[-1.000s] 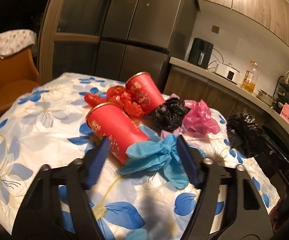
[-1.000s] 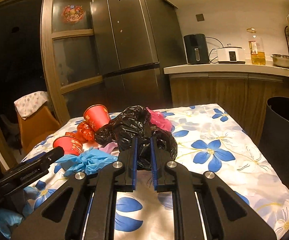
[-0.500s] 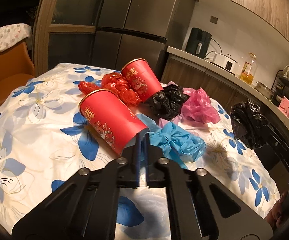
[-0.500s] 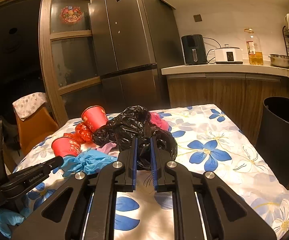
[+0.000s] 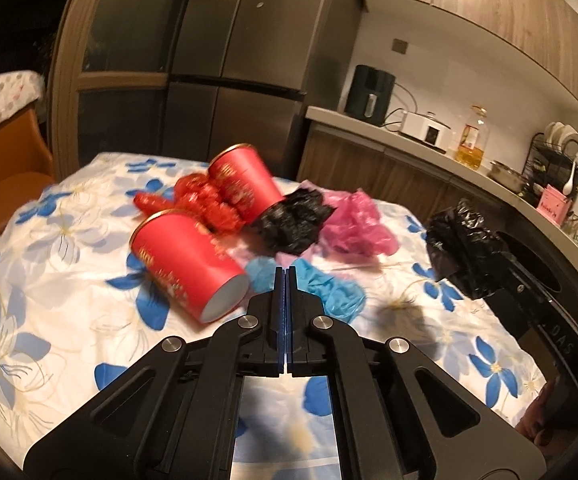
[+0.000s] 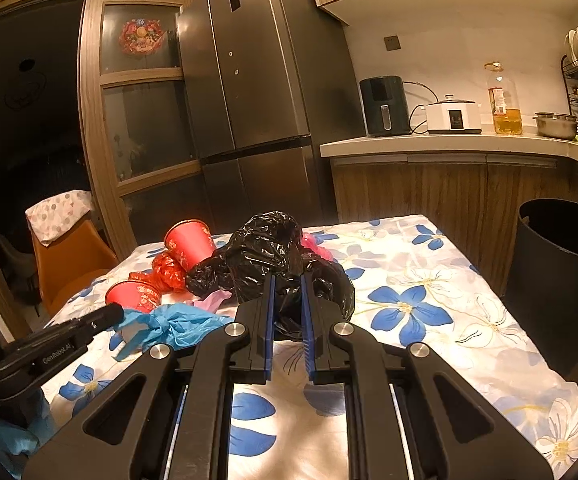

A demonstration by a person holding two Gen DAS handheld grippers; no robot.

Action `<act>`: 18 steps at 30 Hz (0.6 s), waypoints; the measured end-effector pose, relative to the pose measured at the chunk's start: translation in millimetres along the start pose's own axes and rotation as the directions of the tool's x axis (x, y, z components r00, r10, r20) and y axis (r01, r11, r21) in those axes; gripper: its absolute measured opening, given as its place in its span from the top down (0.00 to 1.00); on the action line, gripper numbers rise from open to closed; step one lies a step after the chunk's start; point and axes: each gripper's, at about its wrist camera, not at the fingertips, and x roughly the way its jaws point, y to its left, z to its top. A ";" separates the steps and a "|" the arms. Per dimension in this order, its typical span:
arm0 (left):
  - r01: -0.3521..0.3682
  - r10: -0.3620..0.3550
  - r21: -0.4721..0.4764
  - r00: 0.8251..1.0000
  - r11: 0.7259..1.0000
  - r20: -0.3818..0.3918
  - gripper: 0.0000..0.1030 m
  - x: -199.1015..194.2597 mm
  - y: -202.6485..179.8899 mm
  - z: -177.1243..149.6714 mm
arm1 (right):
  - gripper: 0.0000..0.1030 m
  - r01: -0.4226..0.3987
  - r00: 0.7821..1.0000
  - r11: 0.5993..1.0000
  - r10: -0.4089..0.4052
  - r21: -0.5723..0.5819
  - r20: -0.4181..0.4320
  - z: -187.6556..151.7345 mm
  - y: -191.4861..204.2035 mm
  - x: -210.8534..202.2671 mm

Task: Collect trash
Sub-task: 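Carry the black bag and blue glove over the black bin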

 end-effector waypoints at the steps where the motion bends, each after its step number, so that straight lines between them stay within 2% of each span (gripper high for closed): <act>1: 0.005 -0.005 0.005 1.000 1.000 0.004 1.00 -1.4 -2.9 2.5 | 0.87 0.003 1.000 1.000 -0.003 0.002 0.004 0.7 -1.1 -2.2; 11: 0.077 -0.080 0.068 0.996 0.995 0.042 1.00 -7.4 -49.5 28.5 | 0.87 0.045 0.998 0.999 -0.046 0.027 0.048 12.7 -24.6 -26.9; 18: 0.157 -0.167 0.136 0.984 0.978 0.065 1.00 -5.5 -99.9 50.0 | 0.87 0.091 0.992 0.994 -0.096 0.062 0.078 21.4 -54.7 -45.1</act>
